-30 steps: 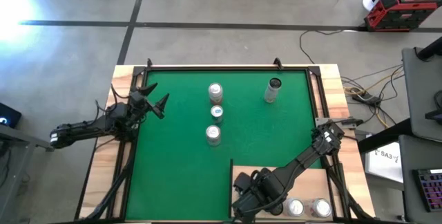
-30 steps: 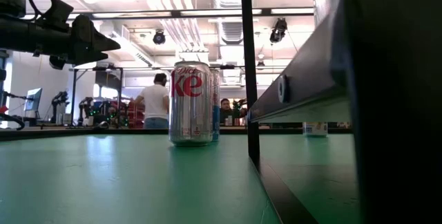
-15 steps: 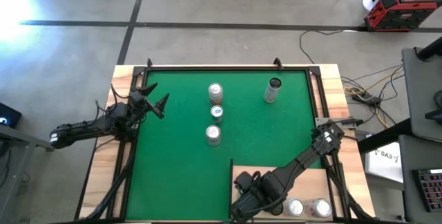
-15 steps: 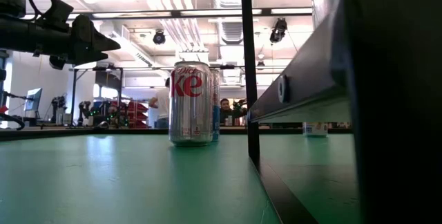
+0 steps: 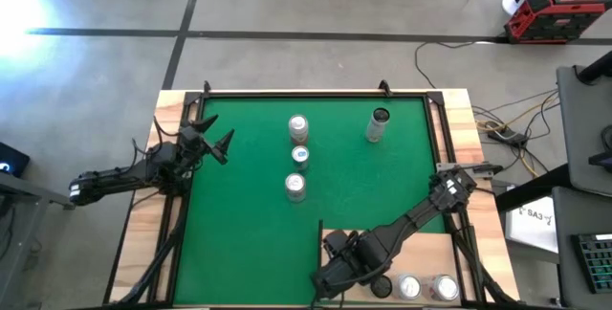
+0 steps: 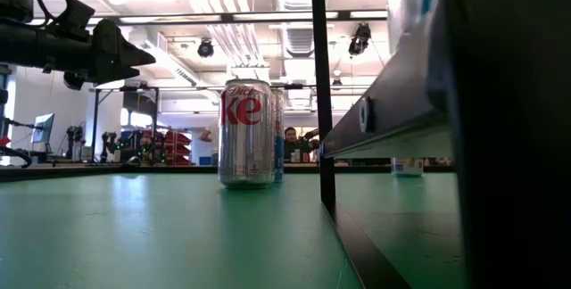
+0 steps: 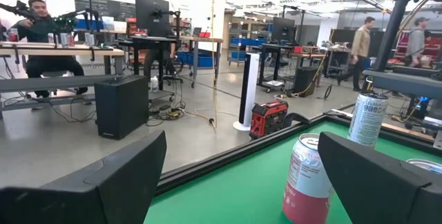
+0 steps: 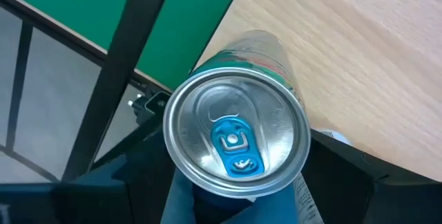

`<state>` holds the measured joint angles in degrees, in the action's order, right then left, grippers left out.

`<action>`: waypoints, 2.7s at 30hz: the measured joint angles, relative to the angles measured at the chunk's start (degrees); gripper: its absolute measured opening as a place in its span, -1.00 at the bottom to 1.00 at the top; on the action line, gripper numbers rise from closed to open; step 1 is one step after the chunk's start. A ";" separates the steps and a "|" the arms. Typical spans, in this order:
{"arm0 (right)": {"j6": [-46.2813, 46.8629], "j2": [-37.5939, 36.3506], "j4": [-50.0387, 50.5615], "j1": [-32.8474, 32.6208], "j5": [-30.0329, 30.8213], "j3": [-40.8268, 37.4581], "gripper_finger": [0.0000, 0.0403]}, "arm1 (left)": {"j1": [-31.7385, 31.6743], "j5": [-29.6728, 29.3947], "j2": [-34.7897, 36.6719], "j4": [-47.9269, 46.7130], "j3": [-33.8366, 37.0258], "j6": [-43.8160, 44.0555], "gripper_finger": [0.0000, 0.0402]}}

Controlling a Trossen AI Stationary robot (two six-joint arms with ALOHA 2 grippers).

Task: Place canned beverage on shelf
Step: Put the right blue soda can on the shelf

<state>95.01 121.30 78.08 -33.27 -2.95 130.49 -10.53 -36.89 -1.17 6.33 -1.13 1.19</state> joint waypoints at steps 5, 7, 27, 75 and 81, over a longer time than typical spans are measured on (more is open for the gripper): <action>-0.52 0.16 0.01 0.60 0.00 -0.06 0.36 | -0.01 -0.02 0.02 0.00 0.00 -0.02 0.81; -0.49 0.28 0.19 0.76 0.04 -0.06 0.36 | 0.00 0.00 0.01 0.00 0.00 -0.02 0.81; -5.38 1.40 1.04 1.45 -1.68 -0.12 0.19 | -0.02 0.00 0.02 0.00 0.00 0.00 0.81; -14.74 1.49 2.10 -2.50 -7.99 0.10 0.19 | -0.02 0.00 0.02 0.00 0.00 0.00 0.81; -14.00 1.55 1.98 -2.86 -7.86 0.07 0.34 | 0.00 0.00 0.02 0.00 0.00 -0.02 0.81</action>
<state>81.01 122.85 80.05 -36.14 -10.81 130.56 -10.52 -36.88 -1.15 6.33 -1.13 1.17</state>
